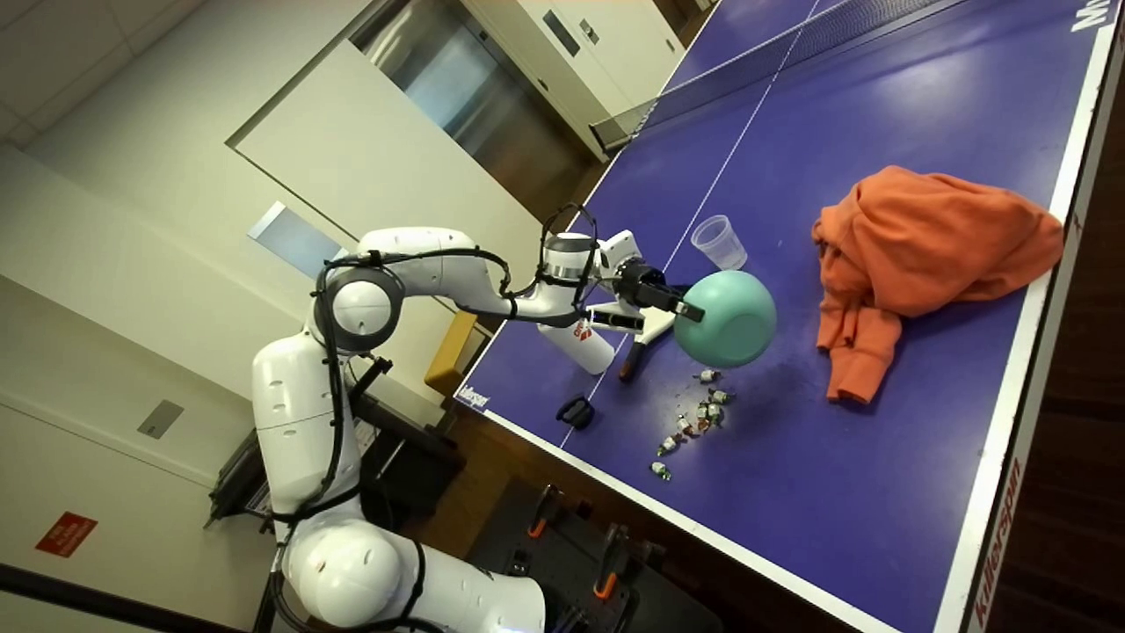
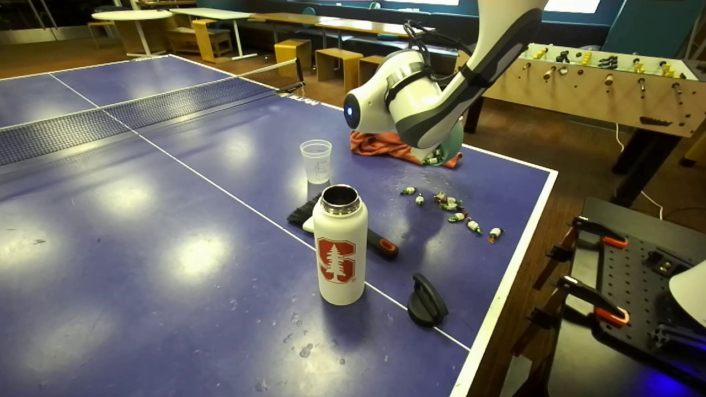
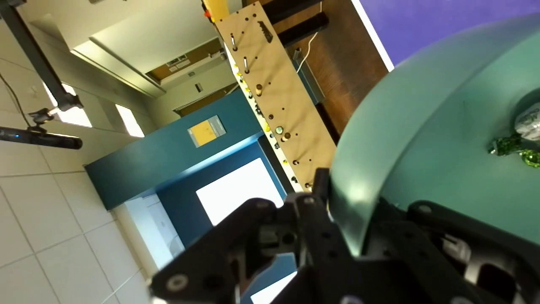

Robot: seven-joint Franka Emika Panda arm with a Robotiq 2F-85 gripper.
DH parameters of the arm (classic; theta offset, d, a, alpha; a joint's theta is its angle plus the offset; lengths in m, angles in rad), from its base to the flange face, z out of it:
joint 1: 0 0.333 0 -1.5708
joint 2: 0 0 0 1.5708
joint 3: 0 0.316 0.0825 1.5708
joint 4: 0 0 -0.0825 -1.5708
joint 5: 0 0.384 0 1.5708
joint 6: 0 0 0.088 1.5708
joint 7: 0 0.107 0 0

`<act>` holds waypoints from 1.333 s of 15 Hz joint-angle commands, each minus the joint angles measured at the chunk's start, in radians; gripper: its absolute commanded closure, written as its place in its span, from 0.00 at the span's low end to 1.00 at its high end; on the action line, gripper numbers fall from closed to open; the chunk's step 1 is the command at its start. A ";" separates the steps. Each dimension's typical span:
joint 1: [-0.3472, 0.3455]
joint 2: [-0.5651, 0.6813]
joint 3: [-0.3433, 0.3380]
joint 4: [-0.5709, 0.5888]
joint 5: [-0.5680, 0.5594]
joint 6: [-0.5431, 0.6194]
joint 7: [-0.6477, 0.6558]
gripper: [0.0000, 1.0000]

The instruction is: Move the cup backwards, empty the bowl then sweep the table.

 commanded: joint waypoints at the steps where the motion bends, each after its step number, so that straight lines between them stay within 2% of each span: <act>1: -0.008 0.048 0.033 0.066 -0.020 -0.119 -0.034 0.98; 9: 0.002 0.101 0.067 0.129 -0.054 -0.283 -0.073 0.98; 16: 0.014 0.135 0.084 0.161 -0.138 -0.390 -0.137 0.98; 18: 0.008 0.137 0.089 0.168 -0.160 -0.397 -0.152 0.98; 20: -0.040 0.118 0.111 0.190 -0.121 -0.340 -0.141 0.98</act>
